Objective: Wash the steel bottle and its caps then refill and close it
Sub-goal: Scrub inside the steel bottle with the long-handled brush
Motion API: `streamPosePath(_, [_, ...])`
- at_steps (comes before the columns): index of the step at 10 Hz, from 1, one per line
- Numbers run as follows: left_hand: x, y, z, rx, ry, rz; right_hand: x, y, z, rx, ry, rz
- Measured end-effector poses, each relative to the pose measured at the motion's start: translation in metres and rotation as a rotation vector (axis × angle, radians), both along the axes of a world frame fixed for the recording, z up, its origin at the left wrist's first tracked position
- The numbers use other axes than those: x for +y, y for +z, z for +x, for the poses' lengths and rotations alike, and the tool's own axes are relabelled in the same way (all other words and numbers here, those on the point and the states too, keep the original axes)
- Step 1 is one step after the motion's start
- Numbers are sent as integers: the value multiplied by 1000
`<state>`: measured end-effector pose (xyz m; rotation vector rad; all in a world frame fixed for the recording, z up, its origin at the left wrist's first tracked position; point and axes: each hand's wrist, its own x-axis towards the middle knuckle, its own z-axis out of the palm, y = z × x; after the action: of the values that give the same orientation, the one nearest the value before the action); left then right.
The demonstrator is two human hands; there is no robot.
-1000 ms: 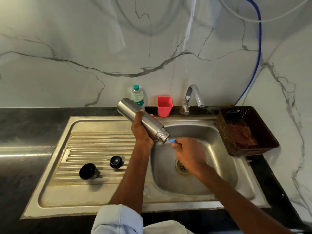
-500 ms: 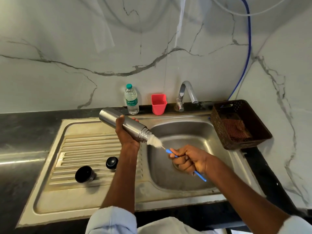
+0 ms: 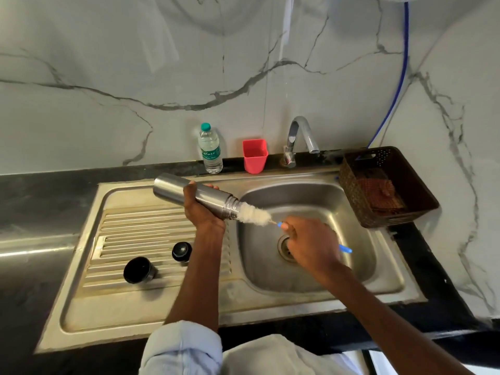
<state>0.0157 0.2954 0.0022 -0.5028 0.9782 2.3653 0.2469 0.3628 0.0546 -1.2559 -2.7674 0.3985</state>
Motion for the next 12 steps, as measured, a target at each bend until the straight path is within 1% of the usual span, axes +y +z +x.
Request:
streamPosePath(1, [7, 4, 12, 36, -86, -19, 9, -7, -30, 158, -168, -615])
streamPosePath(2, [5, 12, 8, 72, -141, -13, 32, -9, -22, 208, -286, -1545])
streamPosePath(3, [-8, 10, -6, 56, -81, 5, 40, -6, 4, 179, -177, -1513])
streamPosePath(4, [-11, -1, -4, 3, -31, -30, 18, -3, 13, 252, 48, -714])
streamPosePath(5, [-1, -5, 8, -54, -13, -38, 3, -14, -2, 5, 85, -3])
streamPosePath(6, [0, -2, 2, -36, -21, -9, 21, -25, -12, 75, -18, -549])
streamPosePath(7, [-8, -3, -10, 9, -29, 38, 46, -25, -1, 161, -255, -1690])
streamPosePath(8, [-10, -2, -15, 16, -1, 17, 38, -16, 5, 169, -140, -1498])
streamPosePath(9, [-8, -2, -12, -3, 65, -19, 22, -25, -4, 334, 39, -635])
streamPosePath(10, [-4, -4, -6, -18, 79, -42, 14, -36, -14, 317, 191, -170])
streamPosePath(11, [-1, -1, -5, 20, 14, -45, 12, -29, -28, 335, 185, -316])
streamPosePath(12, [2, 9, 3, 68, -95, -51, 16, -9, -42, 389, -13, -909])
